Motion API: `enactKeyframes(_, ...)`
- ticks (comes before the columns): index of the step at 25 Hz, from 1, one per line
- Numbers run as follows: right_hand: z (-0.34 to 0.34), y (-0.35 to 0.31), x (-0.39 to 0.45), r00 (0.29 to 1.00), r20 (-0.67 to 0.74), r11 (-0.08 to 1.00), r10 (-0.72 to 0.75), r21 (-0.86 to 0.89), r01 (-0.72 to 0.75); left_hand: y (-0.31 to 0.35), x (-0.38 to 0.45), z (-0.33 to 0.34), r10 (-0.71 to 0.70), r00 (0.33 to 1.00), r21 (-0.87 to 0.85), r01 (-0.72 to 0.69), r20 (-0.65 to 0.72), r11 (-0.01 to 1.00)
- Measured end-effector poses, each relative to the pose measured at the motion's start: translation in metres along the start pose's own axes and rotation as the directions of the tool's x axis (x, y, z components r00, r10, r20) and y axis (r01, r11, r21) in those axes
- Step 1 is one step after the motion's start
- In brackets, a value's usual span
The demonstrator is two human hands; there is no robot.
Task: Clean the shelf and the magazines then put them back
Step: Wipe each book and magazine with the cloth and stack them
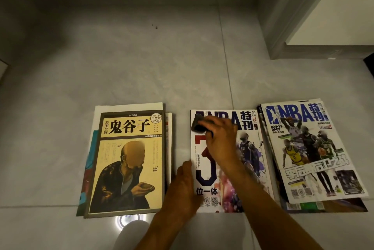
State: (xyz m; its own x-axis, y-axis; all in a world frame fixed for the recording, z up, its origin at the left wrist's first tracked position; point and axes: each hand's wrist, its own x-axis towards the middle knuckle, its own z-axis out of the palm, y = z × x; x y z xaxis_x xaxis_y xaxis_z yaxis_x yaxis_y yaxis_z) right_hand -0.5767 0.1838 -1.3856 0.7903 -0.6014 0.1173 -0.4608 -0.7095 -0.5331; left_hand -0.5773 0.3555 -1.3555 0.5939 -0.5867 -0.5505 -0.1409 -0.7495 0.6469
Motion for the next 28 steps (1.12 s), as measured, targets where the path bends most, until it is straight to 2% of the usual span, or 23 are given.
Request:
enactKeyframes(2, 0.002, -0.006, -0.038, 0.993, 0.024, 0.993, -0.117, -0.016, 0.118, 0.004, 0.0, -0.001, 0.039, 0.999, 0.153, -0.036, -0.015, 0.988)
enactKeyframes(5, 0.0, 0.0, -0.036, 0.966, 0.098, 0.97, -0.237, -0.029, 0.241, 0.018, -0.003, 0.002, 0.096, 0.995, 0.464, -0.076, -0.021, 0.883)
enactKeyframes(7, 0.001, 0.001, 0.003, 0.977, 0.114, 0.983, -0.18, -0.026, 0.184, 0.034, -0.005, 0.004, 0.079, 0.997, 0.619, -0.067, 0.009, 0.782)
enactKeyframes(9, 0.0, 0.0, 0.041, 0.992, 0.096, 0.997, -0.08, -0.016, 0.082, 0.044, -0.003, 0.004, 0.062, 0.997, 0.704, -0.071, 0.037, 0.707)
enactKeyframes(11, -0.007, 0.009, 0.052, 0.998, 0.061, 1.0, -0.017, -0.01, 0.018, 0.047, -0.002, 0.002, 0.1, 0.992, 0.713, -0.128, 0.082, 0.69)
enactKeyframes(14, -0.024, 0.031, 0.001, 0.998, 0.061, 1.0, -0.009, 0.016, 0.008, 0.041, 0.0, -0.005, 0.139, 0.983, 0.678, -0.185, 0.123, 0.711)
enactKeyframes(16, -0.037, 0.047, -0.059, 0.997, 0.057, 0.999, -0.045, 0.016, 0.044, 0.036, 0.007, -0.011, 0.146, 0.98, 0.678, -0.2, 0.137, 0.707)
enactKeyframes(19, -0.047, 0.061, -0.13, 0.979, 0.096, 0.981, -0.179, -0.056, 0.185, 0.032, 0.013, -0.012, 0.13, 0.977, 0.663, -0.21, 0.168, 0.719)
enactKeyframes(22, -0.054, 0.07, -0.089, 0.978, 0.122, 0.982, -0.17, -0.055, 0.178, 0.033, 0.012, -0.008, 0.114, 0.976, 0.646, -0.208, 0.184, 0.735)
enactKeyframes(26, -0.058, 0.08, 0.027, 0.994, 0.08, 0.997, 0.074, 0.008, -0.075, 0.029, 0.014, -0.008, 0.093, 0.977, 0.649, -0.198, 0.192, 0.734)
enactKeyframes(28, -0.061, 0.083, 0.038, 0.993, 0.03, 0.994, 0.111, 0.01, -0.112, 0.028, 0.015, -0.005, 0.09, 0.975, 0.654, -0.203, 0.202, 0.729)
